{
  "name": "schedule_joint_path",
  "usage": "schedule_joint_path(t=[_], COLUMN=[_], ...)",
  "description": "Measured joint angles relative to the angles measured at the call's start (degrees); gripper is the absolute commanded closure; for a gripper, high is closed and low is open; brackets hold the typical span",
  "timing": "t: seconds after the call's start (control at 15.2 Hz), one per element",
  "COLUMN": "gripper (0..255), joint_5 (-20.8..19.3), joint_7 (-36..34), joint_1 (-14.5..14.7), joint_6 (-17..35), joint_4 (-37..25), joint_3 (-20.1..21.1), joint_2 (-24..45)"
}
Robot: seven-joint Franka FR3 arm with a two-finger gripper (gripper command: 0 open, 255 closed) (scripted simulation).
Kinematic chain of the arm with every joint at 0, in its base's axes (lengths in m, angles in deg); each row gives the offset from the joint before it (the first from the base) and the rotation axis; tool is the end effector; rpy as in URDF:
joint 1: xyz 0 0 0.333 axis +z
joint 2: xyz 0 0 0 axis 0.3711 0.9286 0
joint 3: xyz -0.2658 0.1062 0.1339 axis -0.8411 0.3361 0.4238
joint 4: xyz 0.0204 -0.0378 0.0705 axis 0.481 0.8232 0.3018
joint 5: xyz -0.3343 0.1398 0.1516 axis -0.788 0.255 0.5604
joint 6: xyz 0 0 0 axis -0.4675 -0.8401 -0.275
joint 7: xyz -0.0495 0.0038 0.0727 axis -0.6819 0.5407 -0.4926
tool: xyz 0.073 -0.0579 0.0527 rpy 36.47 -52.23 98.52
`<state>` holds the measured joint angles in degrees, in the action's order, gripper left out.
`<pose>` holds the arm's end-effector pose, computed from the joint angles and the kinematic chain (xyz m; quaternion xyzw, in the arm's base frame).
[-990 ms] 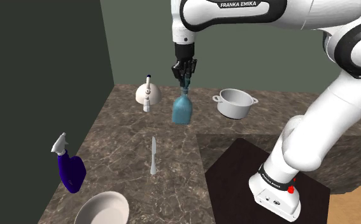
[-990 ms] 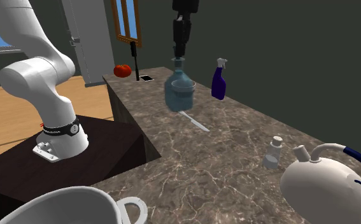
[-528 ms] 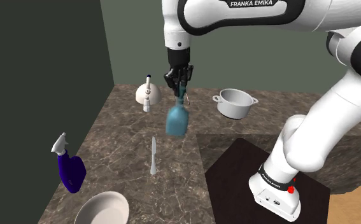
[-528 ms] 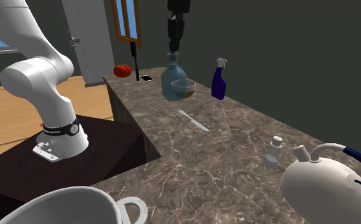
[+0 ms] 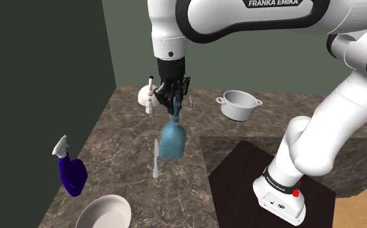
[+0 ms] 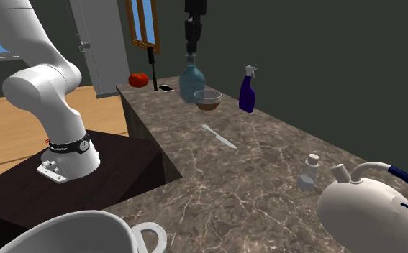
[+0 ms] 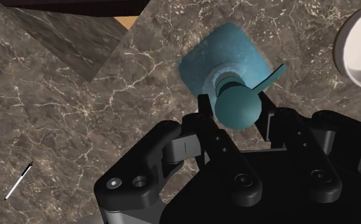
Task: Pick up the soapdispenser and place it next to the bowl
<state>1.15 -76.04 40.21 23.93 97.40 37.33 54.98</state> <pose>0.3893 0.3063 0.5721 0.9978 0.0239 -0.0516 0.0344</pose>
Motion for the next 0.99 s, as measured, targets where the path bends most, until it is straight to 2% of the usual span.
schedule_joint_path(t=[0.53,0.99], gripper=[255,255], joint_5=[0.48,-2.10], joint_7=[-11.93,-23.32], joint_1=[4.81,10.08], joint_6=[-0.18,-1.19], joint_4=[-5.31,-14.41], joint_3=[6.86,12.55], joint_2=[4.98,13.57])
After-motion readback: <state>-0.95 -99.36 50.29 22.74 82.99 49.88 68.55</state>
